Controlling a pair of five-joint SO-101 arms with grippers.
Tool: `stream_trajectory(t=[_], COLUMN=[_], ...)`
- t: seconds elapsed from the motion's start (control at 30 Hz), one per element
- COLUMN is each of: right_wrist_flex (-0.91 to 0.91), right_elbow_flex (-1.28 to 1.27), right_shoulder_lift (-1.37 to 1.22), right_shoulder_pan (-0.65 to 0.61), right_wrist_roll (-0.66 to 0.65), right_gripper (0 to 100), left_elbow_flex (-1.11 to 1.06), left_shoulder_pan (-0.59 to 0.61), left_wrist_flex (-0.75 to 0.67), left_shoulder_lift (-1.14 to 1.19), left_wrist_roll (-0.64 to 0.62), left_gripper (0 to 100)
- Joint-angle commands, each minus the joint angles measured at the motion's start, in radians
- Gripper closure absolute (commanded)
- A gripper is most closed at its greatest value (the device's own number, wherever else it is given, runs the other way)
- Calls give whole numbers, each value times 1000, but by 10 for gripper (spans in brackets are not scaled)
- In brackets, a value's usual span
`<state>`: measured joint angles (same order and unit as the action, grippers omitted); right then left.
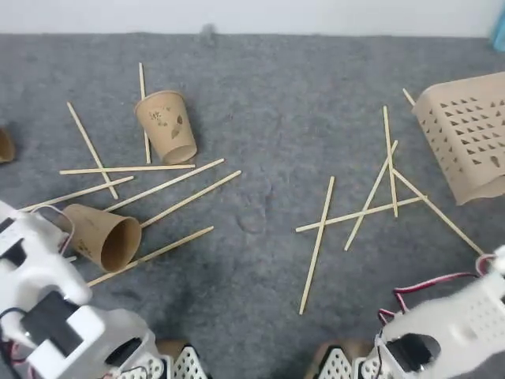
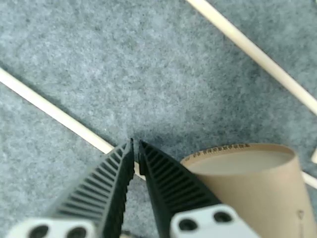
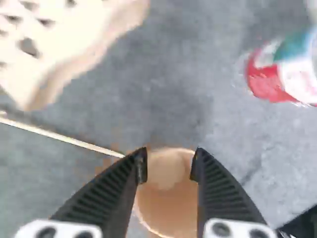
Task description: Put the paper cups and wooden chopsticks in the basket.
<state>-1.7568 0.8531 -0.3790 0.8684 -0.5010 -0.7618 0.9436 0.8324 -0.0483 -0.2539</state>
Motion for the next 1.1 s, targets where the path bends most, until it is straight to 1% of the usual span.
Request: stream_trajectory(t=[0.0,0.2,0.3,0.4,0.5,0.67,0.77,0.93,1.07], right_wrist_flex=[-44,-33,30,183,346,728,909,1092,1307], right_elbow_flex=[-72,-384,-545,-753,-959,-1252,-1384,-1548,-1662], right_shoulder_lift=[93,386,526,607,647,674,694,740,731], right_shoulder_pan=[-68,-174,-220,-262,-321,-377,-374,-363,-366], right_wrist_roll=[38,21,40,81,94,137,141,133,133], right_gripper=[843,843,843,842,841,839,839,838,838], left_elbow_flex=[5,7,7,5,5,5,5,5,5], left_shoulder_pan=[-6,-9,-9,-8,-8,-8,-5,-8,-8], left_wrist_flex=[-14,-15,-15,-15,-15,-15,-15,-15,-15], left_shoulder_lift=[-15,-15,-15,-15,-15,-15,-15,-15,-15], left_wrist_roll=[9,9,9,9,9,9,9,9,9], left_gripper=[987,987,987,987,987,987,987,987,987])
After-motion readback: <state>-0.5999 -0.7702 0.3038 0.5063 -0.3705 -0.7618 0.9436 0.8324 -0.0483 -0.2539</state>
